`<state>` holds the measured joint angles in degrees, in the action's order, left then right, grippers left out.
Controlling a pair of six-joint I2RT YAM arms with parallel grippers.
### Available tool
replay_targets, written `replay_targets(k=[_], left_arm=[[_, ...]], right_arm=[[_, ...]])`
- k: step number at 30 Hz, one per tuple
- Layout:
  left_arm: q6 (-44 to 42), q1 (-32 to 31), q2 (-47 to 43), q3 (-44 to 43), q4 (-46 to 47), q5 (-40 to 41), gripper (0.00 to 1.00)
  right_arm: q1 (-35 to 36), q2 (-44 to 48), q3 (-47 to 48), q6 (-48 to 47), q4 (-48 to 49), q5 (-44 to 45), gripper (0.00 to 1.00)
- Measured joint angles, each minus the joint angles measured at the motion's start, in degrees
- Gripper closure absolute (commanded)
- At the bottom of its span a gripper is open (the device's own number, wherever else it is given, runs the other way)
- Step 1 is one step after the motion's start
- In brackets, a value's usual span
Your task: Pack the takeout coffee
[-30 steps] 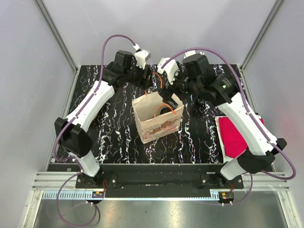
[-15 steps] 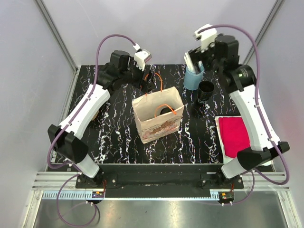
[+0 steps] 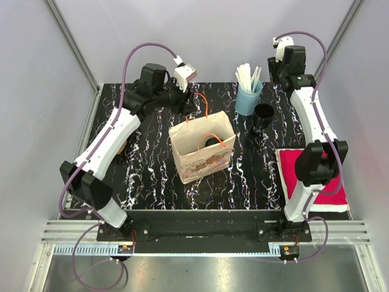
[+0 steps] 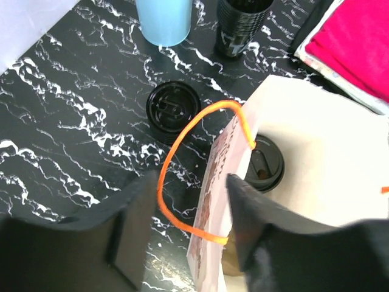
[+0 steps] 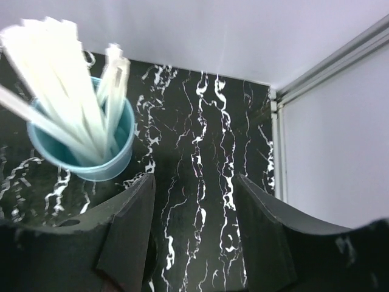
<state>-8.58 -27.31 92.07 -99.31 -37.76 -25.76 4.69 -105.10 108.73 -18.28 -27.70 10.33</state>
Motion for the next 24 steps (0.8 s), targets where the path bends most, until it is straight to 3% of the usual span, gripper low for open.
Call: replay_targets(k=[1,11,18,24], left_arm=[[-0.39,-0.17,0.15,-0.52,-0.13,-0.04,0.58],[-2.27,-2.08,5.6,-7.91,-2.86,-0.13,0.79],[-3.26,-4.15,9.51,-12.46,-5.2,0.35,0.96],[-3.56,-5.53,11.98,-17.09,-6.88,0.59,1.0]], right_arm=[[-0.59,-1.14,0.04,0.2,0.5,-0.63,0.41],[-1.79,-9.49,1.97,3.28,4.13,-6.84,0.41],[-1.7,-12.96,6.12,5.62,6.73,-9.44,0.48],[-1.7,-16.35,8.94,7.43,7.13,-11.93,0.5]])
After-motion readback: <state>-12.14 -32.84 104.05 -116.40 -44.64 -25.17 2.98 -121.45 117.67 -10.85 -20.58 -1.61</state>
